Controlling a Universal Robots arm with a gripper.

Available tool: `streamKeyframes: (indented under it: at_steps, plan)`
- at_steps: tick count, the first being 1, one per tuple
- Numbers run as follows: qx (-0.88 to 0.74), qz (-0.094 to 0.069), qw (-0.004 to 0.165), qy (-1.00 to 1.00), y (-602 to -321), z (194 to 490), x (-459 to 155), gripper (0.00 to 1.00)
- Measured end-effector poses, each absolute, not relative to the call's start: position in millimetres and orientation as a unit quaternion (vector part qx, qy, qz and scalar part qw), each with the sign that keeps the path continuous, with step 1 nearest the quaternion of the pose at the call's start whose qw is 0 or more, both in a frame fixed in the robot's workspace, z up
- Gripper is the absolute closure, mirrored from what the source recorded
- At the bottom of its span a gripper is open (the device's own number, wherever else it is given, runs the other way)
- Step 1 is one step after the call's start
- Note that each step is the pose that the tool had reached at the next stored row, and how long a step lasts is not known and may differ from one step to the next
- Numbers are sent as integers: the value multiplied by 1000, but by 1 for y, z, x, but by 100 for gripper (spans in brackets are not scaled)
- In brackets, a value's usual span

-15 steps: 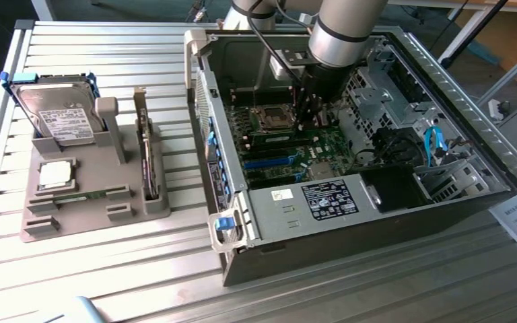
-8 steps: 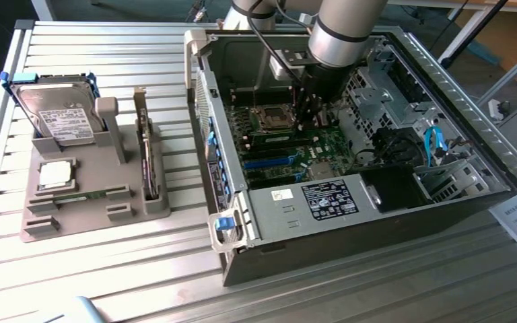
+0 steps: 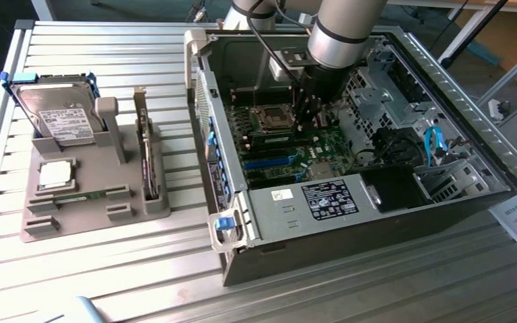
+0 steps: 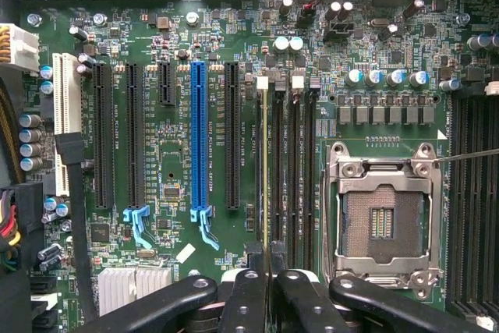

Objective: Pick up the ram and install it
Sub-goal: 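Insert the ram into the slot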

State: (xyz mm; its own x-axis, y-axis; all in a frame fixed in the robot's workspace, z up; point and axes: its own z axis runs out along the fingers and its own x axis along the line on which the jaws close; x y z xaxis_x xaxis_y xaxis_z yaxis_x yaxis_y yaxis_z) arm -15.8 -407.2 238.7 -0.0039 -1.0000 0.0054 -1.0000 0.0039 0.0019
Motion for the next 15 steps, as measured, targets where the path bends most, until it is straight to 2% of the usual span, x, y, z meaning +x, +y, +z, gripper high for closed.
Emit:
streamKeyframes:
  at_steps: [15]
  plan:
    - [706, 1, 2, -708, -407, 237, -17, 88]
